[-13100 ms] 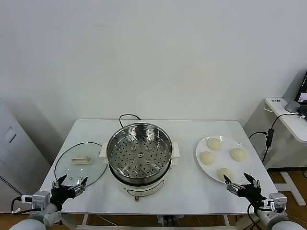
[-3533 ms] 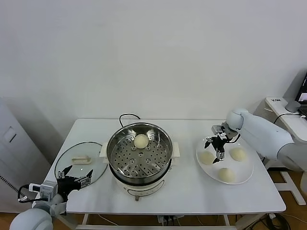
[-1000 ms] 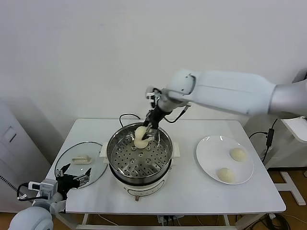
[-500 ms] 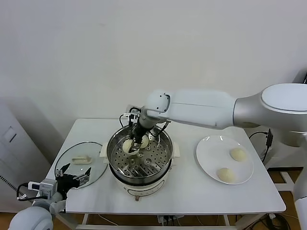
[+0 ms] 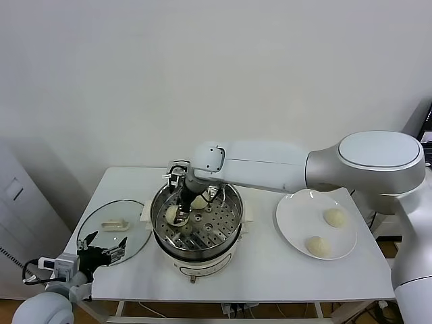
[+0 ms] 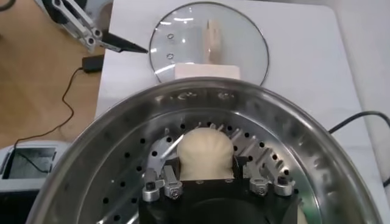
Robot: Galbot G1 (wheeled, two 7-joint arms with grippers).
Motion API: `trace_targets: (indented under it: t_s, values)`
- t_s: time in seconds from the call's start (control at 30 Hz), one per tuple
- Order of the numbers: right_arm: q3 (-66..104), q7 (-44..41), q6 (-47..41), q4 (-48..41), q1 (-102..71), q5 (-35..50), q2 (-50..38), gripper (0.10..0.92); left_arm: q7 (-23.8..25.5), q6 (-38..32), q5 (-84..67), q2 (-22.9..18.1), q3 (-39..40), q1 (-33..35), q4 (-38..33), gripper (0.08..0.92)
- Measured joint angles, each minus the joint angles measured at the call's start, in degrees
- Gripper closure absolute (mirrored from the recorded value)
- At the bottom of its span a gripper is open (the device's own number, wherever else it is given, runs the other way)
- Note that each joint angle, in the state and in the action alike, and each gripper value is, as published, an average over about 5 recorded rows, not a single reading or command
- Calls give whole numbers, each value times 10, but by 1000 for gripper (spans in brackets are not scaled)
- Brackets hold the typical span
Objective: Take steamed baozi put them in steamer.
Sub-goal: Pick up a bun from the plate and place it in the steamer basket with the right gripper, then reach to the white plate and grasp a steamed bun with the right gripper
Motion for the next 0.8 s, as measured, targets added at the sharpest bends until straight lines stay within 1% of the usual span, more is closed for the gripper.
trace_targets:
  t_s: [0.17, 0.27, 0.5, 0.8]
  values:
    - [6, 2, -1, -4, -2, 0, 1, 244, 0, -1, 0, 0, 0, 1, 0, 177]
    - [8, -3, -1, -1, 3, 0, -4, 209, 0, -2, -1, 0, -1, 2, 0, 177]
    - [-8, -57, 17, 28, 50, -21, -52, 203, 0, -3, -1, 3, -4, 8, 0, 177]
    - [-62, -164, 65, 88, 131, -103, -183, 203, 0, -3, -1, 5, -8, 11, -6, 177]
